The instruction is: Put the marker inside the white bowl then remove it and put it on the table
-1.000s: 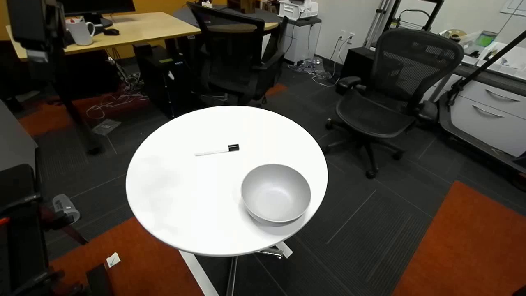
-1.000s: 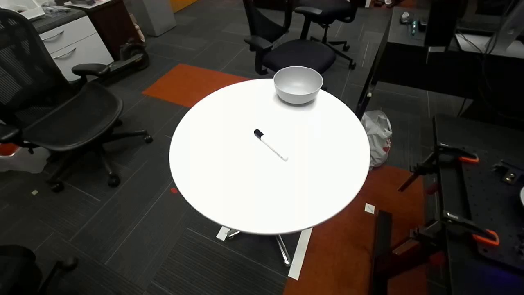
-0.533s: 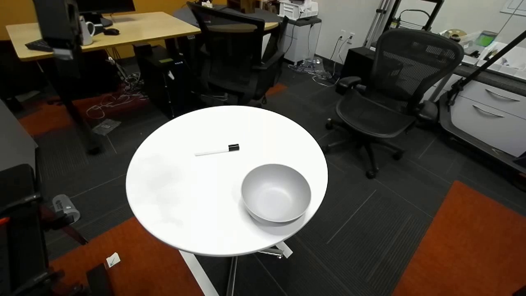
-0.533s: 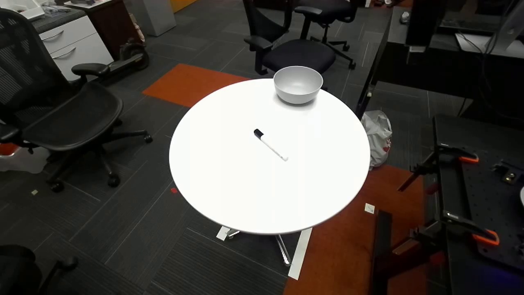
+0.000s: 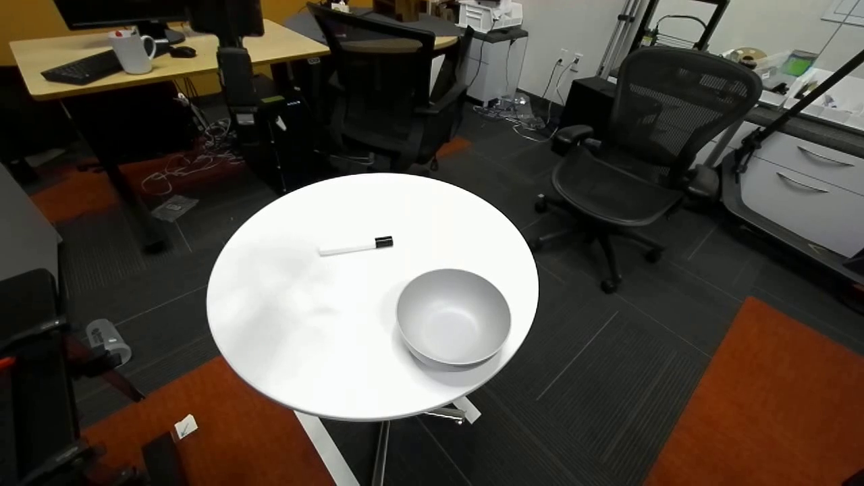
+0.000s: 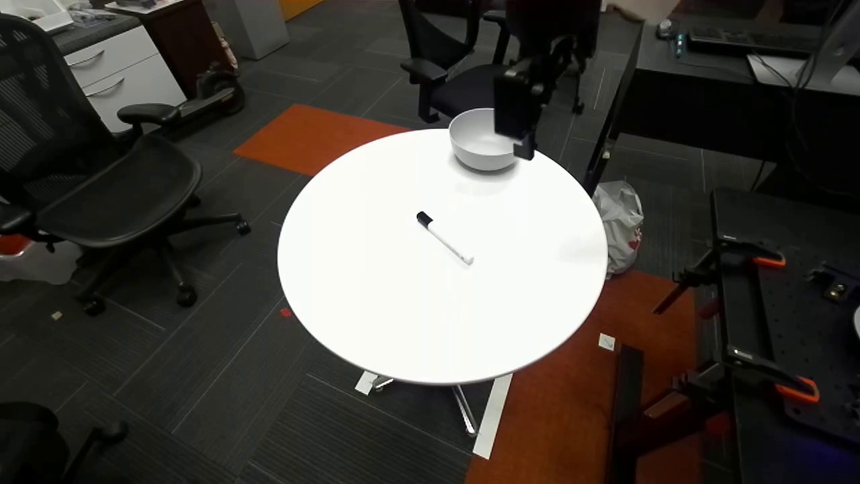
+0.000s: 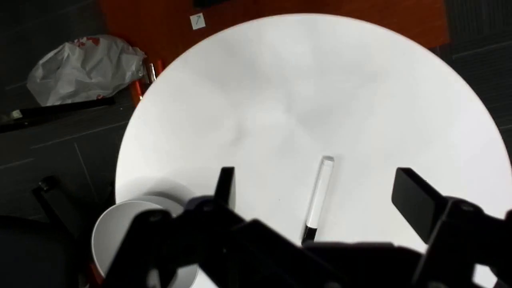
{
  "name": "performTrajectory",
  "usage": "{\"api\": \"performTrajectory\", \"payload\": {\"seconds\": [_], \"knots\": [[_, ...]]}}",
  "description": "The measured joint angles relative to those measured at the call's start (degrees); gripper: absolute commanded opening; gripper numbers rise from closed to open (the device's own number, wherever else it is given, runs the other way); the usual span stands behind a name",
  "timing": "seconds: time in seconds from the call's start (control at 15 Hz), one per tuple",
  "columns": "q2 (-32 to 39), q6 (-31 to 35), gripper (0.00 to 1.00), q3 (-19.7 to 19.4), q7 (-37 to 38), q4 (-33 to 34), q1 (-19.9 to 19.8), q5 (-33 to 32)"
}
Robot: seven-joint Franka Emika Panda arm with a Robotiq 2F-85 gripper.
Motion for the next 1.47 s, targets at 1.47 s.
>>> {"api": "performTrajectory", "payload": {"seconds": [1.47], "knots": [[39.9, 22.6, 1.0, -11.9, 12.5, 25.4, 7.0, 5.1]]}}
